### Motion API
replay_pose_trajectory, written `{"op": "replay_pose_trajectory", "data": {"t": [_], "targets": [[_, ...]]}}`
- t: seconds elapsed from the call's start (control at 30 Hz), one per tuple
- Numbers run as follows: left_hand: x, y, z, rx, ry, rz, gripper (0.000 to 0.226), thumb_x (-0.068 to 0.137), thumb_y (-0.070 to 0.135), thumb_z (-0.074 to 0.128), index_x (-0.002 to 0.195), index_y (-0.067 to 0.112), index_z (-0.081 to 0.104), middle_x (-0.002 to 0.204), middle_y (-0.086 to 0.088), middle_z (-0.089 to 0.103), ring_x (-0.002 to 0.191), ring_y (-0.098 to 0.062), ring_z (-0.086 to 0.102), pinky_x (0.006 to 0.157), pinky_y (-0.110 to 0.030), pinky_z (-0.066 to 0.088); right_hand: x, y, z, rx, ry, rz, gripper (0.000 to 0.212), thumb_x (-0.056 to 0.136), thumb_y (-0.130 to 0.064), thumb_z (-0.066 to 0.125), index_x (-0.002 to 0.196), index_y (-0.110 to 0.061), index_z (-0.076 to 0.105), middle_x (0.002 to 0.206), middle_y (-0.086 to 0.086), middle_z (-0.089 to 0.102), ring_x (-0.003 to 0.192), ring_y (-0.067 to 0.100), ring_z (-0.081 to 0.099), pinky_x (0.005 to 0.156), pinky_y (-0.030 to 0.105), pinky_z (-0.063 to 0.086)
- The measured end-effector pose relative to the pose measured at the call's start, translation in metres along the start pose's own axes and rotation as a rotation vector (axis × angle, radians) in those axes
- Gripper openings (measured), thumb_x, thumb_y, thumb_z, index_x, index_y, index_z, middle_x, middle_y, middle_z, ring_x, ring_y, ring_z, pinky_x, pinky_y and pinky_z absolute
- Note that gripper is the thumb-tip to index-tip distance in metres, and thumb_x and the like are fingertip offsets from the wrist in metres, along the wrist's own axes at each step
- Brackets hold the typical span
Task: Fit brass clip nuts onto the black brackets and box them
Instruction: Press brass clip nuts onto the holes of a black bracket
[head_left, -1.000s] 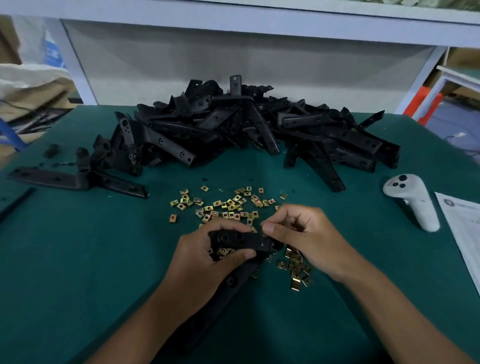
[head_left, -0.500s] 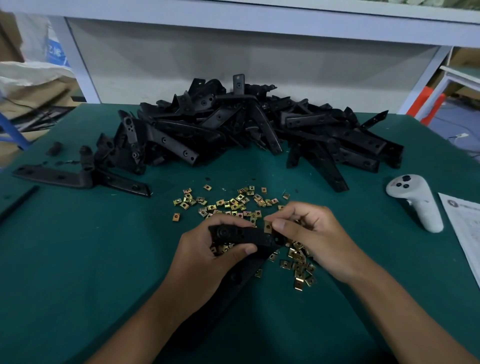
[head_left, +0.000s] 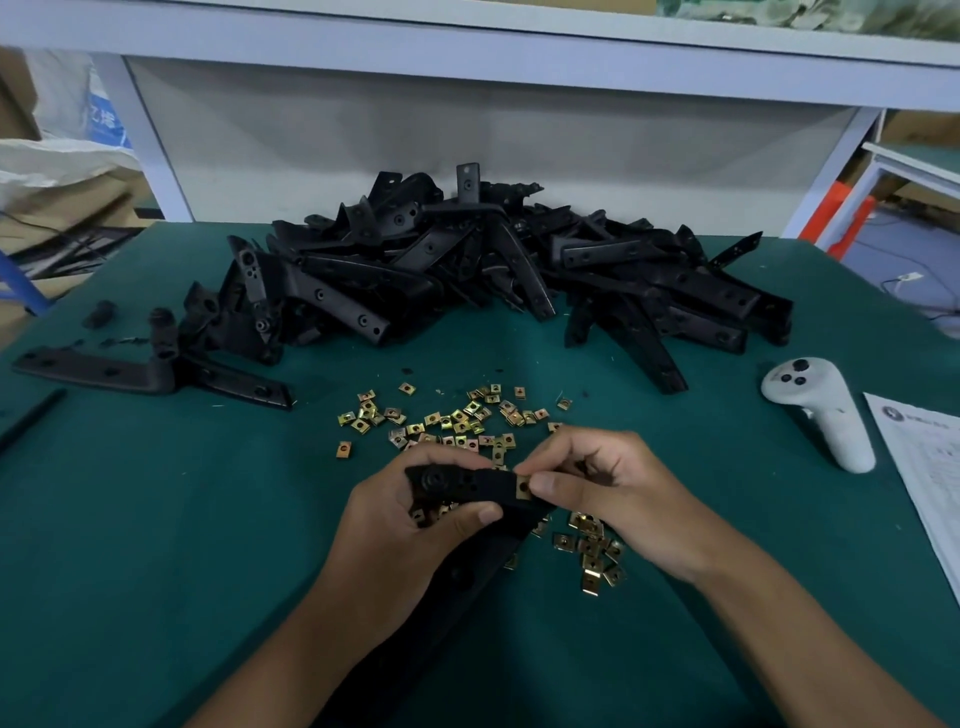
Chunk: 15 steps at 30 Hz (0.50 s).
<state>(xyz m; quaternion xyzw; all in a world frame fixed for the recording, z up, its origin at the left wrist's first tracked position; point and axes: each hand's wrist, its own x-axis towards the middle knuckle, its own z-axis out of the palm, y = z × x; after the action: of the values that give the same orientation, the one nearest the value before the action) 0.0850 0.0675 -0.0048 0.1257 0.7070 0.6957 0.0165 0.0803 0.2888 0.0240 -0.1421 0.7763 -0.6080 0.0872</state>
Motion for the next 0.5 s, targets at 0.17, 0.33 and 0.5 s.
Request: {"op": "replay_pose_trajectory", "data": {"t": [0.17, 0.33, 0.5], "targets": [[0.003, -0.002, -0.001, 0.045, -0.006, -0.010, 0.026, 0.074, 0.029, 0.086, 0.094, 0.039, 0.073, 0.093, 0.006, 0.077, 0.085, -0.011, 0.072, 0.075, -0.019, 0.057, 0.004, 0.007, -0.001, 0.092, -0.005, 0.097, 0.025, 0.090, -0.026, 0.051, 0.105, -0.026, 0.072, 0.098, 0.004, 0.067, 0.085, 0.015, 0.056, 0.078, 0.026, 0.043], [0.005, -0.003, -0.002, 0.063, -0.003, 0.007, 0.026, 0.073, 0.030, 0.081, 0.095, 0.040, 0.072, 0.096, 0.009, 0.076, 0.088, -0.007, 0.072, 0.076, -0.013, 0.054, 0.009, 0.010, -0.006, 0.538, 0.067, 0.173, 0.041, 0.090, 0.022, 0.033, 0.113, -0.002, 0.057, 0.111, 0.008, 0.074, 0.101, 0.016, 0.071, 0.083, 0.023, 0.056], [0.003, -0.006, -0.003, 0.111, -0.029, 0.017, 0.033, 0.070, 0.051, 0.077, 0.100, 0.043, 0.069, 0.098, 0.011, 0.075, 0.090, -0.008, 0.072, 0.080, -0.024, 0.057, 0.010, 0.007, -0.006, 0.718, 0.048, 0.197, 0.045, 0.098, 0.021, 0.037, 0.135, 0.001, 0.049, 0.132, 0.021, 0.065, 0.126, 0.032, 0.062, 0.101, 0.034, 0.054]]}}
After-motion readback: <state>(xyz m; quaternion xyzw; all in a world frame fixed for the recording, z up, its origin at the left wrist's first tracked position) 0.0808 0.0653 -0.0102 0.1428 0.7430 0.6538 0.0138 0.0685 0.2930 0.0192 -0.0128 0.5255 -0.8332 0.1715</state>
